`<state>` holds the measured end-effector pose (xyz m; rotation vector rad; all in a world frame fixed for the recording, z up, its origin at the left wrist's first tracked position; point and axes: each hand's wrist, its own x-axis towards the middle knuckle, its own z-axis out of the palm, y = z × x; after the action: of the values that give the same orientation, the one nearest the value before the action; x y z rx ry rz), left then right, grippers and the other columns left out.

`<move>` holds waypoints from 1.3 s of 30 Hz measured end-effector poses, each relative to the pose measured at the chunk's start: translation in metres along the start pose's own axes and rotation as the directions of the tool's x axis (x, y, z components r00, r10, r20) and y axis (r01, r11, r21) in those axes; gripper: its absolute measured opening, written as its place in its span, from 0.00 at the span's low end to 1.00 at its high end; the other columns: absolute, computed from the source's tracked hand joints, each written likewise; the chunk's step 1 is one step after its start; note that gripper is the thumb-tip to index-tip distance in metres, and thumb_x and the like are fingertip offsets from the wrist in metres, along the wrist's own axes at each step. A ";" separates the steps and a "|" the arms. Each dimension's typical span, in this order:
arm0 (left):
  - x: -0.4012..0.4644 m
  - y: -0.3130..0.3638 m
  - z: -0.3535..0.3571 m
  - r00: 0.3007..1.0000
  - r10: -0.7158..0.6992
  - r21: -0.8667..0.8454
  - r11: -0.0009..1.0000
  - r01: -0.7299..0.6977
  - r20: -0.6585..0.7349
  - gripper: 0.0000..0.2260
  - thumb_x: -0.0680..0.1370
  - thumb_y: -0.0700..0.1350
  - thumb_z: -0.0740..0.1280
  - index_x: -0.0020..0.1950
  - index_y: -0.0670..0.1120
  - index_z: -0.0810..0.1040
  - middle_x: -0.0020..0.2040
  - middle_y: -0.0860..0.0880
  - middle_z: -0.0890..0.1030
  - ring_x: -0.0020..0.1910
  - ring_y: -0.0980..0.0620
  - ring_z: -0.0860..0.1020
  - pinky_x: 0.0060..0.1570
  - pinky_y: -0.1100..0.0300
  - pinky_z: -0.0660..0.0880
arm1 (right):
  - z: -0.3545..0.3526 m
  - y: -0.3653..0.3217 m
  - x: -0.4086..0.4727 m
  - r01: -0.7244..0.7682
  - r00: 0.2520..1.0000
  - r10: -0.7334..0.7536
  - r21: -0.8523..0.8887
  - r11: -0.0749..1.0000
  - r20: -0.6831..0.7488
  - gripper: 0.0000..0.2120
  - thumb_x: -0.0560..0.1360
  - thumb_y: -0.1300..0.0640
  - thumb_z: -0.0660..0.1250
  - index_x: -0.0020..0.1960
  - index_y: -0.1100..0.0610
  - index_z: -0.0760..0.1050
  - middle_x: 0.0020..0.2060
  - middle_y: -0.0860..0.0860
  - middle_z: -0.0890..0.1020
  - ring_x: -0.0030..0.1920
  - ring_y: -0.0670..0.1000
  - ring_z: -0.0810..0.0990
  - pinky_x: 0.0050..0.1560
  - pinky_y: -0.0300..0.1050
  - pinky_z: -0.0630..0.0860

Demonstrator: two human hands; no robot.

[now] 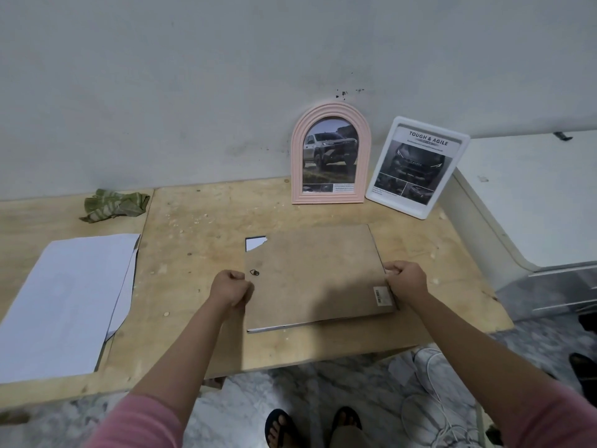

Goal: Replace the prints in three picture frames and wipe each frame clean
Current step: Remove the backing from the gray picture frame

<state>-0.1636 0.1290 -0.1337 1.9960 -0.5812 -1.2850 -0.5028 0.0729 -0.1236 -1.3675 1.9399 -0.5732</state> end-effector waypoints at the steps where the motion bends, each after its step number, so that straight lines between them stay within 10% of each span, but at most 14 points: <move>1: 0.002 -0.004 0.002 0.999 0.013 -0.010 1.000 -0.013 -0.031 0.10 0.71 0.32 0.64 0.38 0.45 0.67 0.35 0.43 0.72 0.25 0.49 0.67 0.22 0.67 0.62 | -0.001 0.002 0.000 -0.001 1.000 0.001 0.025 1.000 0.010 0.14 0.71 0.67 0.64 0.55 0.62 0.81 0.53 0.59 0.82 0.56 0.58 0.79 0.51 0.39 0.70; 9: 0.010 -0.021 -0.008 0.984 0.072 0.081 0.995 -0.059 -0.161 0.14 0.76 0.34 0.59 0.31 0.45 0.66 0.30 0.46 0.67 0.30 0.49 0.64 0.31 0.61 0.61 | 0.009 0.009 -0.002 -0.031 0.997 0.035 0.059 0.998 -0.074 0.15 0.73 0.66 0.61 0.57 0.64 0.79 0.55 0.60 0.81 0.57 0.60 0.77 0.55 0.44 0.72; 17: 0.003 -0.017 -0.010 0.984 0.058 0.045 0.998 -0.051 -0.170 0.17 0.74 0.31 0.56 0.28 0.46 0.61 0.25 0.47 0.62 0.26 0.49 0.59 0.26 0.64 0.56 | 0.030 -0.012 -0.013 0.104 0.963 -0.070 0.119 0.987 -0.260 0.18 0.78 0.62 0.59 0.29 0.61 0.66 0.25 0.52 0.68 0.32 0.55 0.68 0.32 0.46 0.58; 29: -0.011 0.005 0.025 0.991 0.120 -0.057 0.991 -0.124 -0.066 0.06 0.74 0.34 0.60 0.39 0.43 0.70 0.32 0.43 0.74 0.24 0.48 0.67 0.23 0.67 0.63 | -0.005 -0.002 -0.008 -0.017 0.968 0.052 0.141 0.990 -0.246 0.08 0.79 0.57 0.59 0.49 0.60 0.75 0.43 0.54 0.78 0.42 0.54 0.73 0.43 0.42 0.67; 39: -0.051 0.047 0.133 0.969 0.178 -0.043 0.984 -0.174 0.171 0.09 0.71 0.34 0.59 0.46 0.44 0.76 0.44 0.40 0.81 0.38 0.45 0.77 0.40 0.55 0.76 | -0.136 0.025 0.025 -0.041 0.896 0.074 0.085 0.996 -0.438 0.06 0.75 0.61 0.61 0.48 0.61 0.76 0.48 0.60 0.81 0.51 0.61 0.78 0.52 0.47 0.72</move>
<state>-0.3062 0.0919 -0.1053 1.7764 -0.8009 -1.3574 -0.6251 0.0542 -0.0563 -1.2005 2.2793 -0.9861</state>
